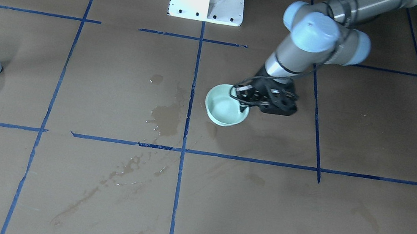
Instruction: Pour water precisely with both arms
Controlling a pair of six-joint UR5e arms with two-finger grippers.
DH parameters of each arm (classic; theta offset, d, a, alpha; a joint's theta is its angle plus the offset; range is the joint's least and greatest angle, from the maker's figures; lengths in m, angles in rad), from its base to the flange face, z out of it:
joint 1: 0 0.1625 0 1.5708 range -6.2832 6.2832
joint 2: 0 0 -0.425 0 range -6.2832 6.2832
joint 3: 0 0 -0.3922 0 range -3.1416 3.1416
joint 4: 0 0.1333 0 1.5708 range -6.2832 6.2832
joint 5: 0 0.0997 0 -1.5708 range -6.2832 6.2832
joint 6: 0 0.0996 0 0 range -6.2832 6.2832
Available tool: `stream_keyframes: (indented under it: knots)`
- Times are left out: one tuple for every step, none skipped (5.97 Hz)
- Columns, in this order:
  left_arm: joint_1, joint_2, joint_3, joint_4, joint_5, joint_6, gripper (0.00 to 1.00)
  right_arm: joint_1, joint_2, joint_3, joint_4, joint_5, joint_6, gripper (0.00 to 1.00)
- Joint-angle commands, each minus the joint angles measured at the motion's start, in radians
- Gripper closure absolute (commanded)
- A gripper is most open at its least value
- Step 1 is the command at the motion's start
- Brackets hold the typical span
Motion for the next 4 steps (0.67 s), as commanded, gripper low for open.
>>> stream_keyframes:
  knots:
    - [0.068,-0.109,0.121,0.007,0.079,-0.033,0.96,-0.002,0.001,-0.001,0.004,0.009,0.0,0.0]
    - [0.075,-0.108,0.123,0.007,0.079,-0.03,0.91,-0.004,0.001,-0.001,0.004,0.009,0.0,0.0]
    - [0.075,-0.106,0.123,0.007,0.079,-0.026,0.73,-0.006,0.002,-0.001,0.004,0.009,0.0,0.0]
    - [0.075,-0.103,0.123,0.011,0.079,-0.026,0.41,-0.009,0.002,-0.001,0.004,0.01,0.002,0.0]
